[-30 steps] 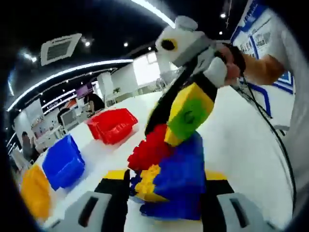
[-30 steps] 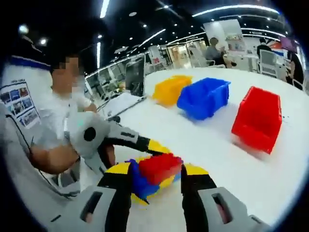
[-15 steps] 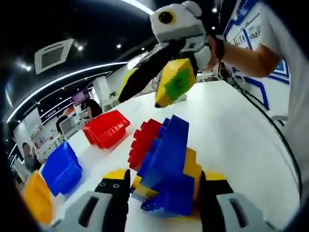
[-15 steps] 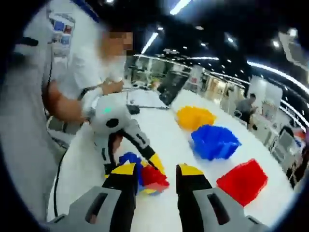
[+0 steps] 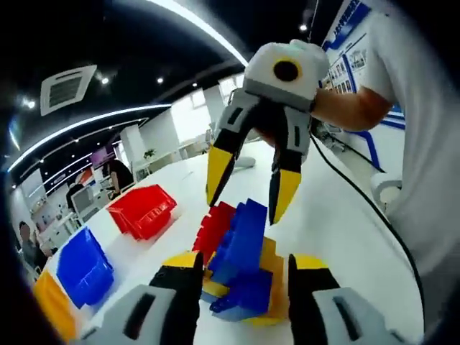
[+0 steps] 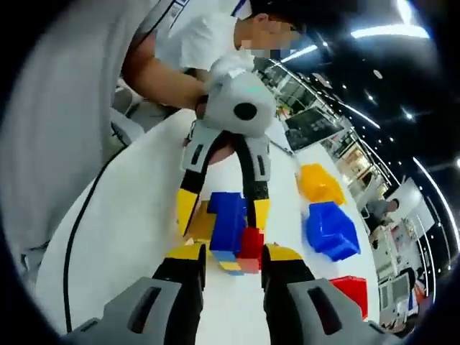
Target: Take apart the toy blocks one by one and place each separated block into its matching bin, sorting the blocks by their type until all the connected pieces are disassembled and separated into the correct bins
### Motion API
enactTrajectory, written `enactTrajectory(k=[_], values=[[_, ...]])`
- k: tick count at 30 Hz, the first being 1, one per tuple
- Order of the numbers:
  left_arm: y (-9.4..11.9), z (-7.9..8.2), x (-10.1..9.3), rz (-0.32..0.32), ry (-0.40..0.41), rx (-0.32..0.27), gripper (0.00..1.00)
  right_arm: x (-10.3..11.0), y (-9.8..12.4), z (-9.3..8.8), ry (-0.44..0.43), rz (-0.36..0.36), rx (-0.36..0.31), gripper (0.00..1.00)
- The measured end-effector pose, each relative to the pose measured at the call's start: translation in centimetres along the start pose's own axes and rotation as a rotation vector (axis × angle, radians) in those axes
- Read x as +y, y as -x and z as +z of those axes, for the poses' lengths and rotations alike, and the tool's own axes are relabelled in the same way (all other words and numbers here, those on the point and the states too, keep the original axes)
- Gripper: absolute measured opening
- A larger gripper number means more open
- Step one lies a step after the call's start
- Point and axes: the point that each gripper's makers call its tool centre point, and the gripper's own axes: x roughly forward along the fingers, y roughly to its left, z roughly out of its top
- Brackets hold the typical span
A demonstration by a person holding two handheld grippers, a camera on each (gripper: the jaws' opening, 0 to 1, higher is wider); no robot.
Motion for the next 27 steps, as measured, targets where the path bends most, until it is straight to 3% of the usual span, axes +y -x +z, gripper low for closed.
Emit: enactTrajectory(k=[3, 5, 9, 11, 13, 15, 18, 22, 24, 27], values=[[0.5, 0.8, -0.5, 0.006, -0.034, 0.014, 0.42, -0.3, -0.4, -1.5, 0.075, -0.004, 0.066, 0.30], [0.8, 1.3, -0.8, 0.018, -0.047, 0.032, 0.40, -0.4, -1.0, -1.6, 0.039, -0.006, 0.050, 0.29], [1.0, 0.2, -1.0, 0.022, -0.113, 0.129, 0.39, 0.7, -1.6, -0.8, 0.066, 0.004, 0.044, 0.26], [1.6, 0.0, -0.5, 0.022, -0.116, 0.119, 0.38, 0.9, -1.3, 0.0, 0.063, 0.002, 0.005, 0.26], [2.6, -0.9, 0.8, 0.031, -0.132, 0.119, 0.35, 1.6, -1.0, 1.5, 0.027, 0.019, -0.079, 0.24], [4.0, -1.7, 1.6, 0.005, -0.167, 0.141, 0.35, 2.0, -1.0, 1.1, 0.005, 0.026, -0.079, 0.24], [6.4, -1.8, 2.5, -0.005, -0.059, 0.134, 0.36, 0.5, -1.7, -1.4, 0.047, -0.031, 0.025, 0.26], [8.1, 0.0, 2.9, 0.039, 0.089, 0.049, 0.45, -1.2, -3.2, -0.6, 0.138, -0.023, -0.013, 0.35], [8.2, -0.4, 2.8, 0.069, 0.197, 0.075, 0.51, -1.8, -4.0, 0.3, 0.221, 0.023, -0.027, 0.37], [7.6, -1.6, 2.5, 0.143, 0.195, 0.148, 0.57, -3.8, -5.5, 2.0, 0.338, 0.079, -0.050, 0.44]])
